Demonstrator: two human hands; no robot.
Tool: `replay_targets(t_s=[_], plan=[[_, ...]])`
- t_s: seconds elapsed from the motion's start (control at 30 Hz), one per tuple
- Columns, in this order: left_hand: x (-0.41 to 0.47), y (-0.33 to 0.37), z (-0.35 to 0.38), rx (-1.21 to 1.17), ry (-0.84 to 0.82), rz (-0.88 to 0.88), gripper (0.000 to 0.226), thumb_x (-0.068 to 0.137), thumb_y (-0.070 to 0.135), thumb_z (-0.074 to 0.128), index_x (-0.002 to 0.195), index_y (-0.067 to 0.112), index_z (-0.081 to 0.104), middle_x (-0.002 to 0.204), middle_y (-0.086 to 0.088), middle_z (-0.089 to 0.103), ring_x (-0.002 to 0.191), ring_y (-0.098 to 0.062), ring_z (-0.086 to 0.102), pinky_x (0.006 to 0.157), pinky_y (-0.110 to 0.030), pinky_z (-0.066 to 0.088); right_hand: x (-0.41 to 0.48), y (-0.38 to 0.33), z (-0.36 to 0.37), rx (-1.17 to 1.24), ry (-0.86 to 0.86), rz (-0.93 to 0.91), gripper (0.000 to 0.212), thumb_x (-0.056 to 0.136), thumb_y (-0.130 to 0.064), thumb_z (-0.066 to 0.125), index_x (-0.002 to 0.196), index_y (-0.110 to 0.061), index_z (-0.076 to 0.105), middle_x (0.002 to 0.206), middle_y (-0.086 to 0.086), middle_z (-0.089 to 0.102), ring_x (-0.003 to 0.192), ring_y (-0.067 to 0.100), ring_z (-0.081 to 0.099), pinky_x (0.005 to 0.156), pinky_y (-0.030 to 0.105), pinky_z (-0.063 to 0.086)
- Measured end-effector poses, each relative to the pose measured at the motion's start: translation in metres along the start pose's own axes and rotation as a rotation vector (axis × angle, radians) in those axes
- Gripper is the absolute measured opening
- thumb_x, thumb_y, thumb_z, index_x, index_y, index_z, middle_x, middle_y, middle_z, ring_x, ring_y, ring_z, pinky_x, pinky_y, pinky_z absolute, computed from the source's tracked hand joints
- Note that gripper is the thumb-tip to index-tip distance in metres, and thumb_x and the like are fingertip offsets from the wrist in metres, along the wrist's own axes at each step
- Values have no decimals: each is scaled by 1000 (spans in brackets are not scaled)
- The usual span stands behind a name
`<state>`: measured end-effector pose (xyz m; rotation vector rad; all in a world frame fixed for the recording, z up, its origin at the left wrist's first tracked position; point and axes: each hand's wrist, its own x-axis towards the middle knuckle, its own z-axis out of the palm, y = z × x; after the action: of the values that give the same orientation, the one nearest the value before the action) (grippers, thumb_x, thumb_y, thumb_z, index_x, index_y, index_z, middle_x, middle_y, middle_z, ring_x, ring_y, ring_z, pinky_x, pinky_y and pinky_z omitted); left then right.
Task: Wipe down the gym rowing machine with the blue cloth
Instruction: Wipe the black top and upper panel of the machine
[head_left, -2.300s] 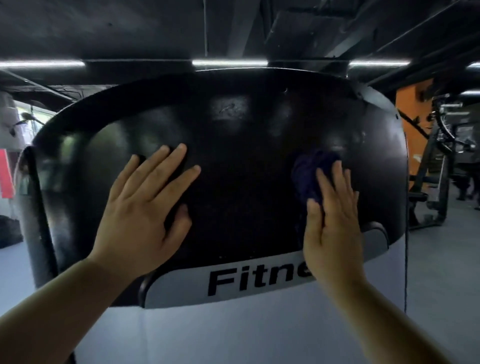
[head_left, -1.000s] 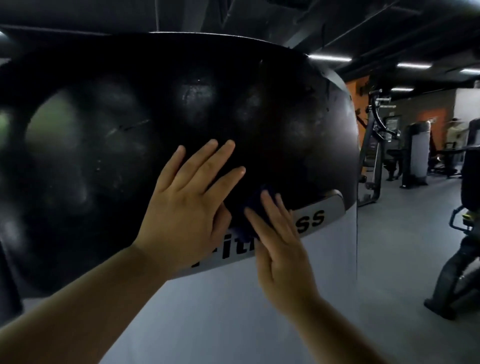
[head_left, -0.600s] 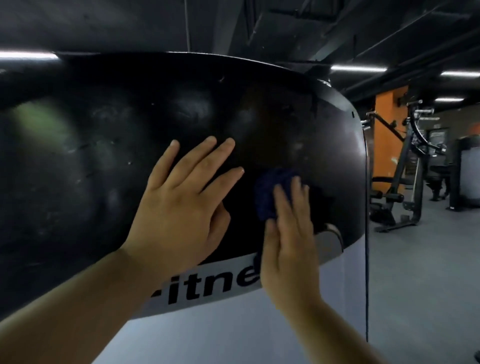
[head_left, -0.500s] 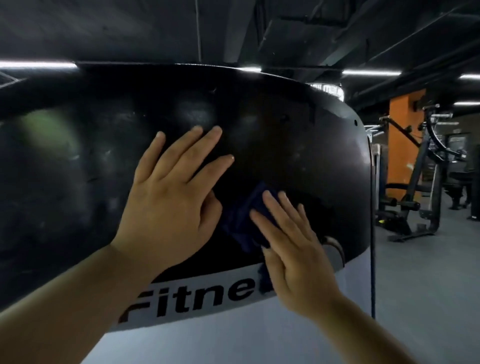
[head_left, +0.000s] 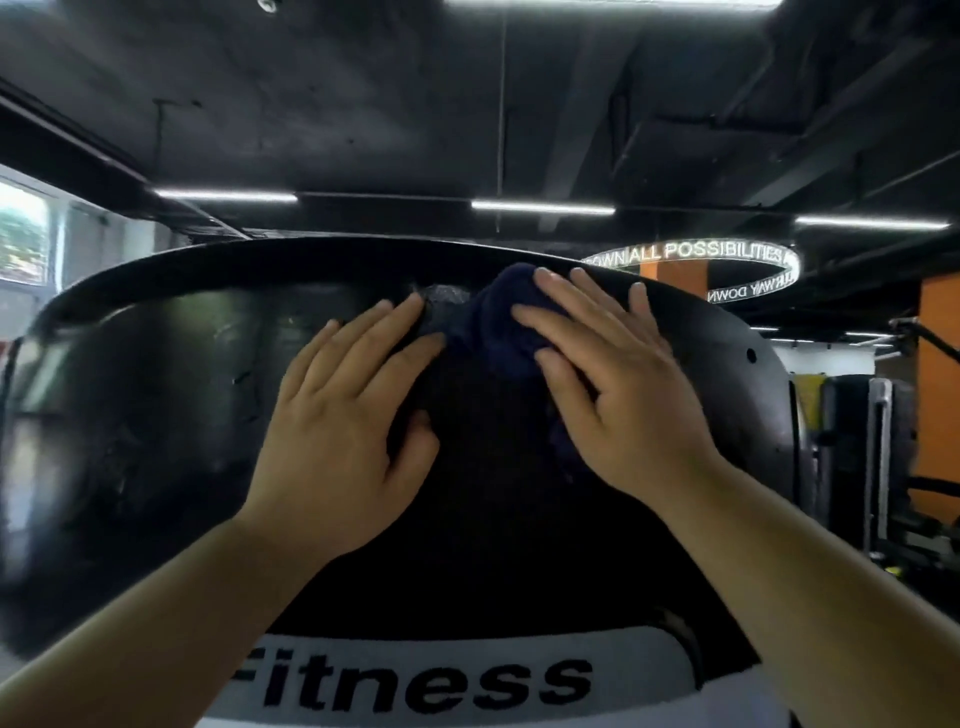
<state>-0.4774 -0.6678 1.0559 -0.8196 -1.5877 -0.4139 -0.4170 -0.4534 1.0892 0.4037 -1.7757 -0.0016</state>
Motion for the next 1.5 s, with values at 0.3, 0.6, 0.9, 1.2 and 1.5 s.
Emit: replay_targets(t_s=[0.3, 0.6, 0.9, 1.2, 1.5], plan=[[32, -4, -1, 36, 51, -144, 63, 84, 40, 40, 142, 16, 48, 155, -1, 38, 145, -18, 28, 121, -37, 8, 47, -26, 6, 58, 53, 164, 39, 104, -30, 38, 138, -20, 55, 146, -2, 51, 139, 14, 40, 116, 30, 30], [31, -10, 4, -34, 65, -88, 62, 86, 36, 41, 142, 8, 44, 152, -6, 41, 145, -20, 26, 122, -30, -1, 30, 4, -15, 20, 186, 558, 28, 102, -21, 40, 121, -16, 60, 104, -10, 58, 105, 16, 52, 72, 12, 29], [44, -50, -15, -66, 117, -15, 44, 84, 31, 44, 118, 7, 59, 125, -12, 59, 118, -29, 47, 108, -53, 35, 56, -58, 19, 56, 46, 95, 39, 98, -30, 42, 131, -30, 62, 142, -6, 56, 135, 10, 45, 116, 46, 32], [34, -53, -9, -14, 71, 71, 49, 85, 28, 43, 129, 9, 54, 138, -17, 52, 133, -34, 42, 115, -54, 24, 18, -57, 26, 3, 287, 471, 40, 103, -24, 37, 140, -27, 52, 150, -16, 38, 144, 9, 29, 117, 29, 22], [41, -21, -7, 3, -78, 175, 58, 80, 36, 51, 135, 17, 53, 148, -8, 45, 141, -25, 34, 118, -51, 13, -25, 7, -9, 30, 397, 916, 38, 106, -25, 33, 140, -28, 49, 128, -3, 58, 115, 19, 55, 87, 32, 42]])
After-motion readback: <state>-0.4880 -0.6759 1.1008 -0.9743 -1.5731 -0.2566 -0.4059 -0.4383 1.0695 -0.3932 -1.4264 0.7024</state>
